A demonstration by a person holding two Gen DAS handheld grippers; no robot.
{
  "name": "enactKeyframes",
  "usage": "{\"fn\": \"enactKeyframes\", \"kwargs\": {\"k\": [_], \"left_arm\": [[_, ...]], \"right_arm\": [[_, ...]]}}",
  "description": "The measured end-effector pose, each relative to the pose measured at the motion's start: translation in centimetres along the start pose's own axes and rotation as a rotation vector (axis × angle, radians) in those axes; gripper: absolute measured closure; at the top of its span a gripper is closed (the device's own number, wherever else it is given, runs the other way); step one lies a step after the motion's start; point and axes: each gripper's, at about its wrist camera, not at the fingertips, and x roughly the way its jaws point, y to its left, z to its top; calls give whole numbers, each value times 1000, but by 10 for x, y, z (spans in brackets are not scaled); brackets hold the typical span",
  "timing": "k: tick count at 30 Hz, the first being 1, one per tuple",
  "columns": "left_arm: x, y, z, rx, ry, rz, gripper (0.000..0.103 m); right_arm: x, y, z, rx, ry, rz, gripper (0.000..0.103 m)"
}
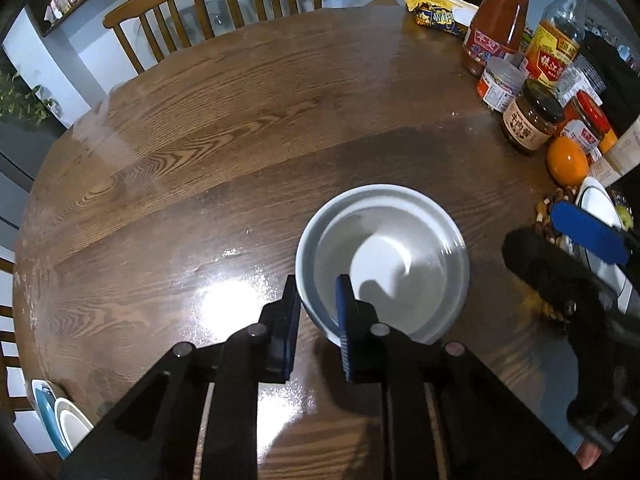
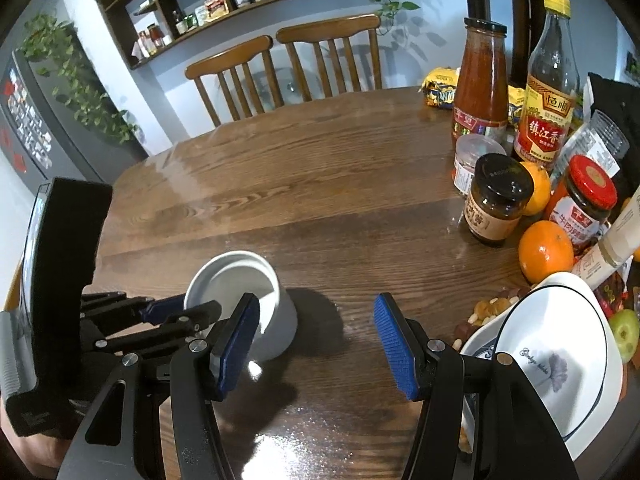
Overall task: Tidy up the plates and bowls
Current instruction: 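Lift the white ramekin and carry it toward the stacked bowls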
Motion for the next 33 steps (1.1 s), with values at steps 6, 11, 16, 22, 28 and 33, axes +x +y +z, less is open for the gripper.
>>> {"fn": "enactKeyframes", "kwargs": {"k": [6, 11, 16, 22, 28, 33], "left_arm": [[-6, 2, -18, 29, 17, -15, 87], [-15, 7, -43, 32, 24, -35, 87], [-20, 15, -69, 15, 30, -44, 87], [-22, 26, -102, -32, 54, -55, 87], [-20, 36, -130, -74, 85, -63, 87], [-21, 39, -140, -93, 83, -68, 87]], "right_arm": [[8, 7, -5, -7, 57, 68, 42], [17, 25, -21, -43, 123, 119, 42], [19, 43, -37, -87, 165, 147, 42], [14, 65, -57, -163, 204, 154, 42], [9, 82, -80, -235, 240, 142, 45], [11, 87, -90, -233, 272, 177, 62]]}}
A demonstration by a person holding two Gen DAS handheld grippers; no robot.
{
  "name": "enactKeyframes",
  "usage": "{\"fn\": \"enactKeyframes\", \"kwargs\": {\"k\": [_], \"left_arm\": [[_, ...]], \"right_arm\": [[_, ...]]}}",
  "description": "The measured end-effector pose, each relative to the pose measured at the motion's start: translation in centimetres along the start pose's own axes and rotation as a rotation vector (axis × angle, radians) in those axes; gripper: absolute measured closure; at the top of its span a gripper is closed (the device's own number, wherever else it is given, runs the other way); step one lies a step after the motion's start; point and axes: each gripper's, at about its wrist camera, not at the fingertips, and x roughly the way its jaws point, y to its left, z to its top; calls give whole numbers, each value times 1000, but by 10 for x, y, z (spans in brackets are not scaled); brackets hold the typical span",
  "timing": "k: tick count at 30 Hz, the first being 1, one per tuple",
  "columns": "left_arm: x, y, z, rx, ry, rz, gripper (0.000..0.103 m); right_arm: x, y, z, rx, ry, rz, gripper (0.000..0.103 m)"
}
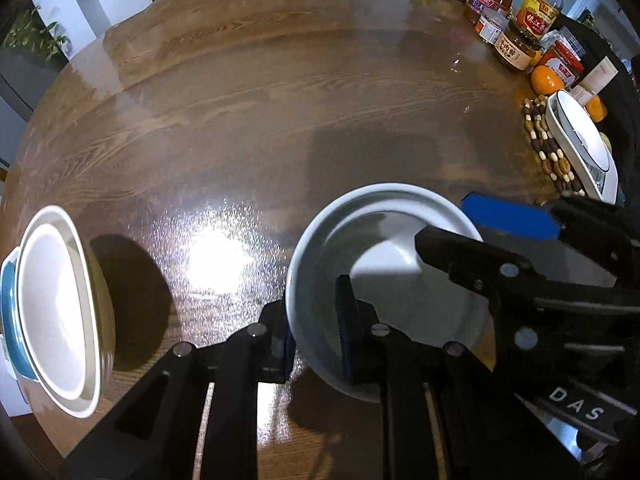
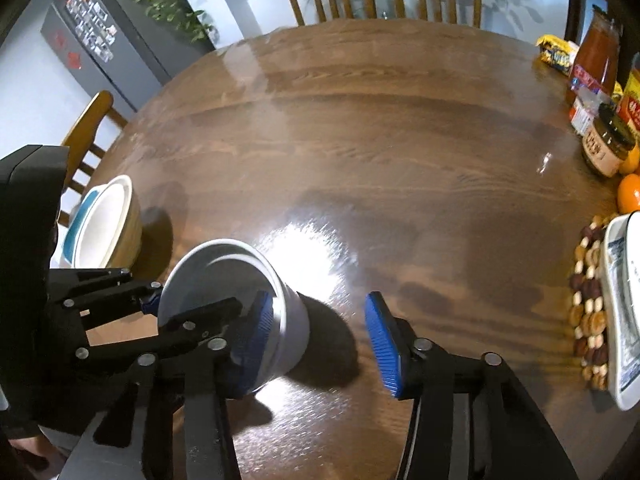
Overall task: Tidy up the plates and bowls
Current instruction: 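Lift the white ramekin and carry it toward the stacked bowls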
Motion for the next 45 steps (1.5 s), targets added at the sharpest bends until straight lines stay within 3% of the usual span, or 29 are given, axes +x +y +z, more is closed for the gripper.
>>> {"fn": "enactKeyframes", "kwargs": {"k": [10, 22, 45], "left_arm": [[-3, 4, -10, -20, -27, -10, 87], [-15, 13, -19, -53, -81, -18, 93], [-31, 25, -27, -51, -129, -27, 94]], "right_arm": [[-3, 14, -7, -16, -12, 26, 90], [-4, 25, -15, -33, -21, 11, 91], [-15, 29, -15, -31, -72, 13, 91]]}}
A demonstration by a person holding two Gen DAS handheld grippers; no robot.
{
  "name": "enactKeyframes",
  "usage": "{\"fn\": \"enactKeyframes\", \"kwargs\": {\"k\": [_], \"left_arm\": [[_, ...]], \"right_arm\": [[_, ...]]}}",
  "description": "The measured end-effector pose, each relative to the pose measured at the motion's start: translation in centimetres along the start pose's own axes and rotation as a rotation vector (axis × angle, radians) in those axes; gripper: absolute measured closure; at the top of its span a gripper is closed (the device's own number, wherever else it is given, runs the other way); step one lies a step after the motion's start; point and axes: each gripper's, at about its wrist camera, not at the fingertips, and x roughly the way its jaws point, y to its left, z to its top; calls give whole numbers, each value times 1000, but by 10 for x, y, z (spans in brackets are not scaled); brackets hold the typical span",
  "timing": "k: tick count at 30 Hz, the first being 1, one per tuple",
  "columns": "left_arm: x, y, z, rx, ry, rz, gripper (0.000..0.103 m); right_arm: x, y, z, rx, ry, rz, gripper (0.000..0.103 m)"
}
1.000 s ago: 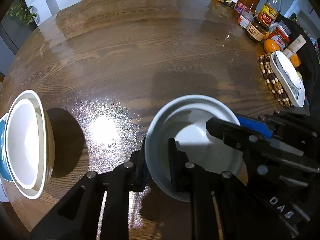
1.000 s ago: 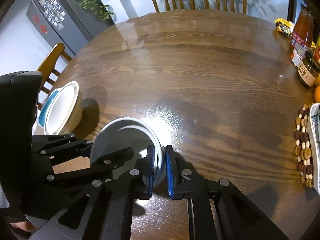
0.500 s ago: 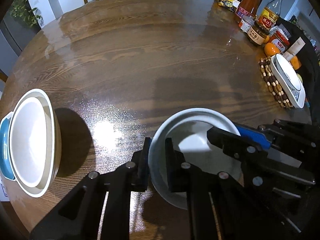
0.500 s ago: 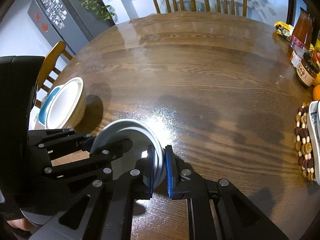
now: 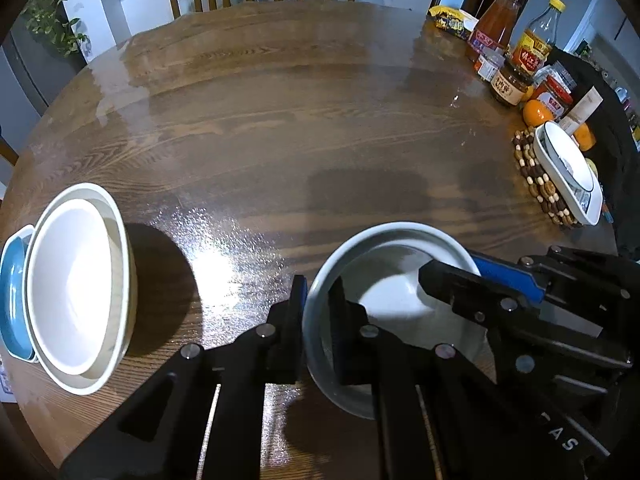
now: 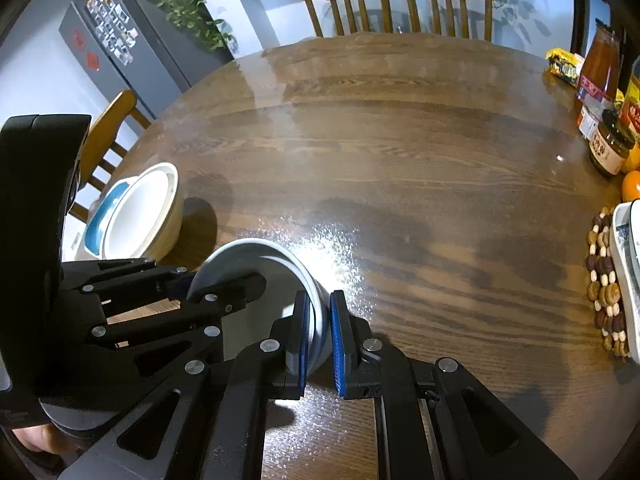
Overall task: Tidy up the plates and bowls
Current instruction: 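Lift the white ramekin and carry it toward the stacked bowls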
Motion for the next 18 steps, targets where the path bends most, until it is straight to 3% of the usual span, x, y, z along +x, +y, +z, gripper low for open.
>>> {"fn": "enactKeyframes", "kwargs": {"k": [18], "left_arm": [[-40, 14, 4, -17, -105, 11, 94]], "right_arm": [[-27, 19, 19, -38, -87, 11, 91]]}}
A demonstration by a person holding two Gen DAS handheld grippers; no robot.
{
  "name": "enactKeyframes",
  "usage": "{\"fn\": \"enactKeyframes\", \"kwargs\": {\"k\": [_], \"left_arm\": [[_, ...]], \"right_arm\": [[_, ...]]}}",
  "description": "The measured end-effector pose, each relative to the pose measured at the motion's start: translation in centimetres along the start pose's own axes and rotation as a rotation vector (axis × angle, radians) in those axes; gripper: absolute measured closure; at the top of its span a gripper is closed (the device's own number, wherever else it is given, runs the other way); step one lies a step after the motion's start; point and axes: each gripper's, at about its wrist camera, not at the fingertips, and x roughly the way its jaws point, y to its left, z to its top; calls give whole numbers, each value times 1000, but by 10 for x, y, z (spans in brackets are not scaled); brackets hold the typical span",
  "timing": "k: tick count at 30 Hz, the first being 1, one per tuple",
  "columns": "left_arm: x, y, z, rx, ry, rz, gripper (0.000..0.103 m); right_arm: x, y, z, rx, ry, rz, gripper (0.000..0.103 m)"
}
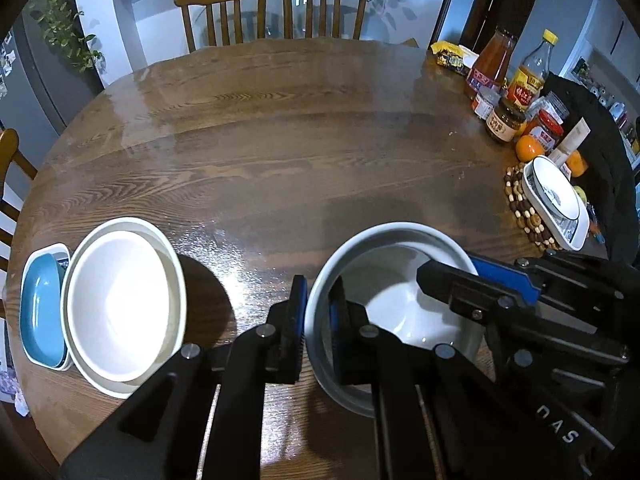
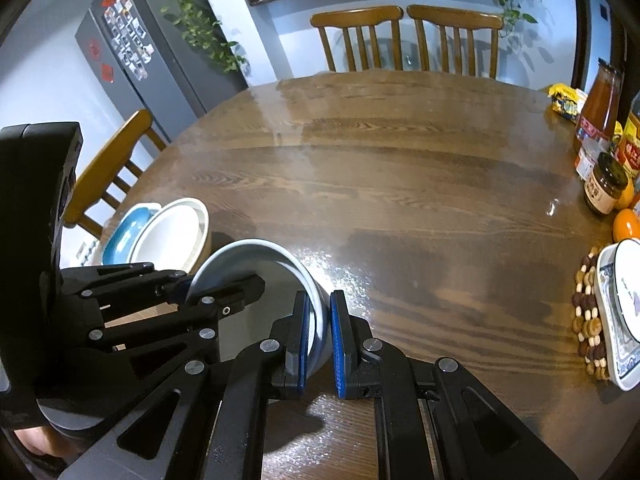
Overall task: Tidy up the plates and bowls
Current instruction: 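Lift the white ramekin and carry it toward the stacked bowls, then lower the white ramekin into the stacked white bowls with the left tool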
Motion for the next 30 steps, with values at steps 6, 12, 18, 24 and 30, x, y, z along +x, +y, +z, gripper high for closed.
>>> {"fn": "enactKeyframes", "kwargs": {"k": [6, 12, 18, 24, 30], "left_arm": [[-10, 8, 1, -13, -22, 10, 94], [-22, 19, 1, -33, -48, 20, 94], [-34, 35, 0, -50, -73, 33, 94], [-45, 53, -1, -67, -94, 49, 94], [-55, 75, -3, -91, -112, 73, 94]], "right_arm": [[-4, 10, 5, -16, -14, 10, 91], [-5, 24, 13, -41, -26, 19, 91], [-6, 42, 20, -66, -39, 29, 91], [-4, 62, 28, -94, -47, 40, 91], [3, 83, 38, -124, -49, 60, 91]]}}
